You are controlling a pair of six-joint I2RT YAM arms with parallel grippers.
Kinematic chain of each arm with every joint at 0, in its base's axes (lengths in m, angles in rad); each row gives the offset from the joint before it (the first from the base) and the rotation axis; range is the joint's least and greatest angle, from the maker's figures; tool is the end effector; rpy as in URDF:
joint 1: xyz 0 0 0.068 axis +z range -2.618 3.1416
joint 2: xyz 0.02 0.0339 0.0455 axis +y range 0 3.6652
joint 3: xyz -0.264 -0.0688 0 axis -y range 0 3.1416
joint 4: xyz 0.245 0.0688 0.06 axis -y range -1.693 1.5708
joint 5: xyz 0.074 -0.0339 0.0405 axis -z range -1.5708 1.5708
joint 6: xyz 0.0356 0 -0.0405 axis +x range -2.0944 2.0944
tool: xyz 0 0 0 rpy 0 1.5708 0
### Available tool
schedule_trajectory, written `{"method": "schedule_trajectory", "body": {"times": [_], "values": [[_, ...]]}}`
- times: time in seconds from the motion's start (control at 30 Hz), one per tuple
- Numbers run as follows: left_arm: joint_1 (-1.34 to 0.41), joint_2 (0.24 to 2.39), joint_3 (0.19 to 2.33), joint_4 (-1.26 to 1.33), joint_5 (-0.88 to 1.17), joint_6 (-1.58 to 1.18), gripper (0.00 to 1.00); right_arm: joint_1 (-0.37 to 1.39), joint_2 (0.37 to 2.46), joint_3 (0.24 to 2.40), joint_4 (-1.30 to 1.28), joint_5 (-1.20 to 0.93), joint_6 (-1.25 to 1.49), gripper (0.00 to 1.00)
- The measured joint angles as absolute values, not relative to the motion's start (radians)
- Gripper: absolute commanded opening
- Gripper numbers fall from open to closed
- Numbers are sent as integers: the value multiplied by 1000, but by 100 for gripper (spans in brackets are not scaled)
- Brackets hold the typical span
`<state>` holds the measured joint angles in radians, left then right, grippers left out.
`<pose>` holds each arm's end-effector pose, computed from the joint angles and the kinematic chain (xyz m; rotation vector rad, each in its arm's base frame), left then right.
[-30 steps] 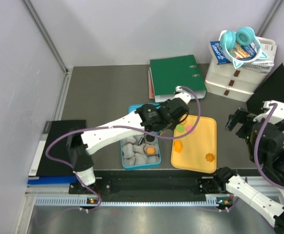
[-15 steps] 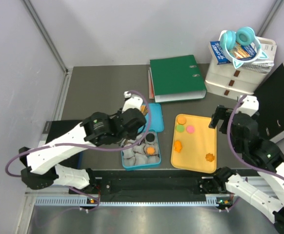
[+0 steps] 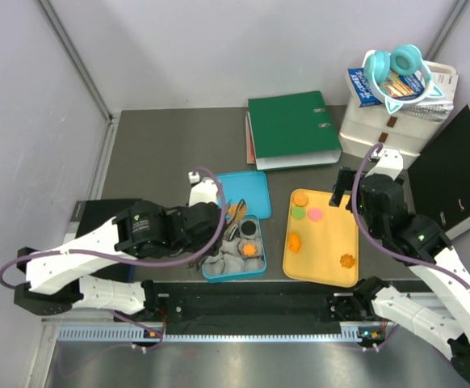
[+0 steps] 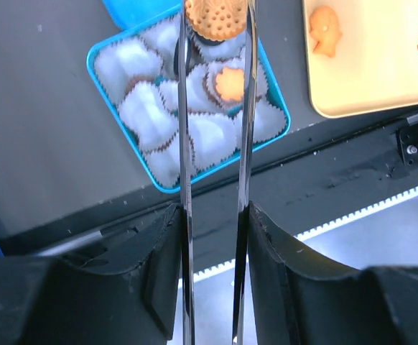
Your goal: Pack the cookies
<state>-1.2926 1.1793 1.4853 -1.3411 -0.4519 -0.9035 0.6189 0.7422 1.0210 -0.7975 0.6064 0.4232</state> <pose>0.0668 -0.1774 0.3974 0.3263 2.4661 -0.3468 0.1210 0.0613 0.3659 0.1627 1.9839 0.0347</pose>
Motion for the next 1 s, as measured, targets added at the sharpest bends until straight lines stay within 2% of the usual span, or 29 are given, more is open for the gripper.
{"method": "schedule_trajectory", "body": {"times": [0.23,1.0], "values": [[-1292,1101,1387,-1362,-423,-1013,2,619,758,1021,-782,585,435,99],[-1292,1102,1232,-1362,-325,-1097,2,619,756,981,-767,577,439,99]]}}
